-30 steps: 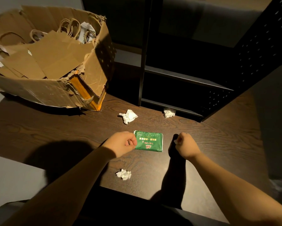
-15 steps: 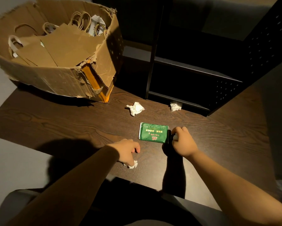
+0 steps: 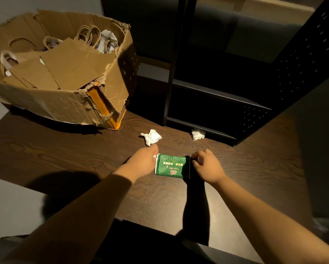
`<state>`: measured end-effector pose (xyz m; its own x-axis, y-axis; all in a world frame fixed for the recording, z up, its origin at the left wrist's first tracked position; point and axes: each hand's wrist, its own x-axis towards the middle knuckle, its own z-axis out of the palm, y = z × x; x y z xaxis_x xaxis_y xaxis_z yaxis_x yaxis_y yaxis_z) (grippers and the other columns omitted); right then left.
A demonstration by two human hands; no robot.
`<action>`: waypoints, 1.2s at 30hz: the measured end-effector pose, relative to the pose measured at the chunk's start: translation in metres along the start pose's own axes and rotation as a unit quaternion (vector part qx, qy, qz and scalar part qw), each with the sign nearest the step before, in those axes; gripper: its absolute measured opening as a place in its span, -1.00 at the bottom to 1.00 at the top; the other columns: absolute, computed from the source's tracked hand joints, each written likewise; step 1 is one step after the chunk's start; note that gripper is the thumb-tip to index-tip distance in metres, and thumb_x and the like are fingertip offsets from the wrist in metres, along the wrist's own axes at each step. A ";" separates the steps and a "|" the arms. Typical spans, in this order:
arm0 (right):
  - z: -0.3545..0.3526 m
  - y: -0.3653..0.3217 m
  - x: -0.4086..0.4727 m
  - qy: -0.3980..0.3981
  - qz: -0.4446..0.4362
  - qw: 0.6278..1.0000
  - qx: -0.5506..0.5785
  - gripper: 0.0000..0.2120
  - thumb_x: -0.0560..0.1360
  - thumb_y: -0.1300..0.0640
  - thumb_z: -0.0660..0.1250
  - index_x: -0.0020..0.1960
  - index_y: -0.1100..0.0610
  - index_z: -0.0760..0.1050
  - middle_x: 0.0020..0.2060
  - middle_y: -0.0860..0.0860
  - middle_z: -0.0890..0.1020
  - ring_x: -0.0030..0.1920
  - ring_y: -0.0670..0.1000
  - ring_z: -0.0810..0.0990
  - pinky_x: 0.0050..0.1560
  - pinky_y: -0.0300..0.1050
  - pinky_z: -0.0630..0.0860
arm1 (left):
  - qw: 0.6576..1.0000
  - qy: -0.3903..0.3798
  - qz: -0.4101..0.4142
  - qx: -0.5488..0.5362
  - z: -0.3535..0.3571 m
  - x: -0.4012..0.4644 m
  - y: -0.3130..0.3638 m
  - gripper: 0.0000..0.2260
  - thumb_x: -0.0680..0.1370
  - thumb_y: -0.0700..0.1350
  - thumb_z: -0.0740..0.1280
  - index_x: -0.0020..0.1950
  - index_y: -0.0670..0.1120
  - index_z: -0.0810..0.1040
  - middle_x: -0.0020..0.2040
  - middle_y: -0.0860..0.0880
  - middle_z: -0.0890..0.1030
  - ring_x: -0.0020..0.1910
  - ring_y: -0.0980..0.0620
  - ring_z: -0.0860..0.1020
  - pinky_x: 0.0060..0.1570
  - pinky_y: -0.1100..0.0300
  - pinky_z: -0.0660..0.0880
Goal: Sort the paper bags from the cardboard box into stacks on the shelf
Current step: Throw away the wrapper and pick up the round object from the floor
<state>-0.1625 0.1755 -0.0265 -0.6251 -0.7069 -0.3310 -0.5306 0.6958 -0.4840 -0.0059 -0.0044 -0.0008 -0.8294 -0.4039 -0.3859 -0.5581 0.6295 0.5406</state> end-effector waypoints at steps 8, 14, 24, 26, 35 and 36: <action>-0.012 -0.008 0.041 -0.041 0.043 0.996 -0.066 -0.43 0.55 0.32 0.18 0.52 0.04 0.20 0.48 0.20 0.11 0.42 0.35 0.19 0.39 0.13 0.32 | 0.999 0.021 0.036 0.034 -0.025 0.051 0.011 -0.83 0.62 -0.26 0.14 0.21 -0.16 0.35 -0.13 -0.07 0.46 -0.21 -0.06 0.40 -0.26 0.10 0.27; -0.009 -0.018 0.066 -0.071 0.127 0.986 -0.086 -0.31 0.59 0.33 0.14 0.56 -0.16 -0.01 0.57 0.11 -0.16 0.52 0.32 -0.16 0.41 0.20 0.21 | 0.993 -0.037 0.045 0.106 -0.028 0.064 -0.006 -0.42 0.46 -0.51 0.09 0.32 0.02 0.42 0.55 -0.10 0.10 0.46 -0.20 0.13 0.24 -0.01 0.34; 0.018 -0.007 0.066 -0.044 0.106 0.991 -0.073 -0.38 0.54 0.34 0.16 0.57 0.17 0.08 0.56 0.10 0.07 0.53 0.20 0.08 0.49 0.02 0.15 | 0.976 -0.150 -0.001 0.157 -0.019 0.061 -0.047 -0.26 0.50 -0.49 0.07 0.55 0.14 0.19 0.60 0.06 -0.18 0.56 -0.14 -0.14 0.50 -0.09 0.08; 0.025 -0.007 0.052 0.004 0.097 0.995 -0.020 -0.44 0.53 0.37 0.16 0.52 0.22 0.21 0.52 0.14 0.20 0.49 0.19 0.21 0.49 -0.02 0.18 | 0.982 -0.119 0.016 0.145 -0.018 0.060 -0.050 -0.30 0.51 -0.48 0.09 0.56 0.06 0.18 0.60 0.02 -0.06 0.56 -0.14 -0.04 0.50 0.01 0.10; 0.024 -0.027 0.000 0.215 0.187 0.902 0.325 -0.70 0.51 0.09 0.40 -0.23 0.14 0.30 -0.37 0.06 0.39 -0.34 -0.01 0.36 -0.28 -0.08 0.34 | 0.992 0.012 -0.041 -0.121 -0.012 0.048 -0.020 -0.67 0.52 -0.41 0.10 -0.03 -0.11 0.60 -0.06 -0.09 0.54 -0.24 0.04 0.44 -0.34 0.21 0.29; 0.023 -0.030 -0.003 0.205 0.186 0.901 0.335 -0.71 0.49 0.16 0.41 -0.23 0.13 0.29 -0.36 0.06 0.38 -0.35 0.00 0.35 -0.30 -0.08 0.34 | 0.989 -0.004 -0.053 -0.141 -0.011 0.046 -0.017 -0.68 0.51 -0.41 0.10 -0.09 -0.10 0.58 -0.13 -0.06 0.54 -0.30 0.07 0.42 -0.39 0.22 0.27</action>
<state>-0.1316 0.1536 -0.0300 -0.9198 -0.2389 -0.3112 0.1379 0.5458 -0.8265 -0.0353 -0.0408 -0.0198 -0.7665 -0.4508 -0.4573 -0.6273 0.3734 0.6834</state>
